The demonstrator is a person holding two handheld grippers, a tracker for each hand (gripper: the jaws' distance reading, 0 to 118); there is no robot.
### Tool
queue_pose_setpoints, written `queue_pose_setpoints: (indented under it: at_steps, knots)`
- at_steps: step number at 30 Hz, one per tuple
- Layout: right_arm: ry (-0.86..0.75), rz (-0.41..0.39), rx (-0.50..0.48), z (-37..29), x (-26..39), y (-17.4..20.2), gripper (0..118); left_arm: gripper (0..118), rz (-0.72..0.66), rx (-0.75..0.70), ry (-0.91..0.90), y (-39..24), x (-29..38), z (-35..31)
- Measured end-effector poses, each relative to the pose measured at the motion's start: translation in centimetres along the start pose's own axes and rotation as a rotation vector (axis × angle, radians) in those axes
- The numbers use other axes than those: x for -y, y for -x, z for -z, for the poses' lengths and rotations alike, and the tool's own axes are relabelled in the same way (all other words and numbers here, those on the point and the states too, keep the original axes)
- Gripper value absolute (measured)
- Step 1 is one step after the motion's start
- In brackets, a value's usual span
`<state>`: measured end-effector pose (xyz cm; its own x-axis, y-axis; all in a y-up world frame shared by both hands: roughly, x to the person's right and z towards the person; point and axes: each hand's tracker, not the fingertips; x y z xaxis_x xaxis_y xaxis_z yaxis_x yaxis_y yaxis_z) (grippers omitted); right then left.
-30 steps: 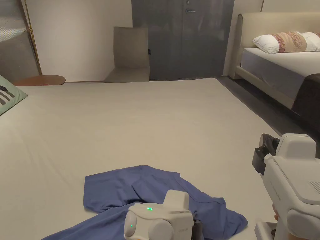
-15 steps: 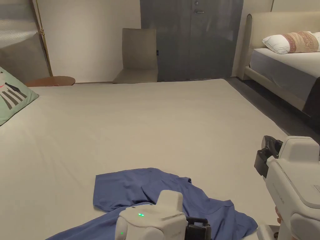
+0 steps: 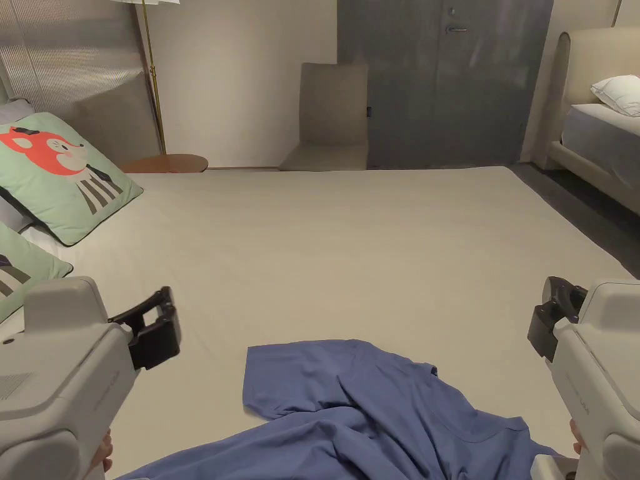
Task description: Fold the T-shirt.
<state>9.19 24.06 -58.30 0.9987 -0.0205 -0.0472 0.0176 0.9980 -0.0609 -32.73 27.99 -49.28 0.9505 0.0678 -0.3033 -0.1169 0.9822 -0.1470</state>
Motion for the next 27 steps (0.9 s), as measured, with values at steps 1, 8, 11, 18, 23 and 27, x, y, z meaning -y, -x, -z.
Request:
queue_pose_setpoints:
  at_steps: [1, 8, 11, 18, 23, 27]
  knots:
    - [0.001, -0.001, -0.004, 0.0, 0.0, 0.1, 1, 27, 0.004, -0.021, -0.008, 0.3, -0.3, -0.2]
    - [0.005, -0.009, -0.009, 0.8, 0.4, -0.4, 1, 1, -0.003, 0.02, 0.044, 1.0, 0.0, 0.6]
    - [0.009, -0.018, -0.011, 0.5, 0.2, -0.1, 1, 1, -0.004, 0.023, 0.141, 1.0, 1.4, 1.8]
    - [0.059, -0.035, -0.007, 0.7, 1.6, -0.4, 1, 38, -0.078, 0.033, 0.546, 1.8, 8.7, 5.3]
    - [0.105, -0.047, -0.003, 0.7, 2.8, -0.4, 1, 106, -0.1, 0.009, 0.711, 2.0, 14.5, 6.9]
    - [0.143, -0.06, 0.004, 0.4, 3.3, -0.6, 1, 99, -0.098, -0.01, 0.784, 1.9, 17.4, 8.4]
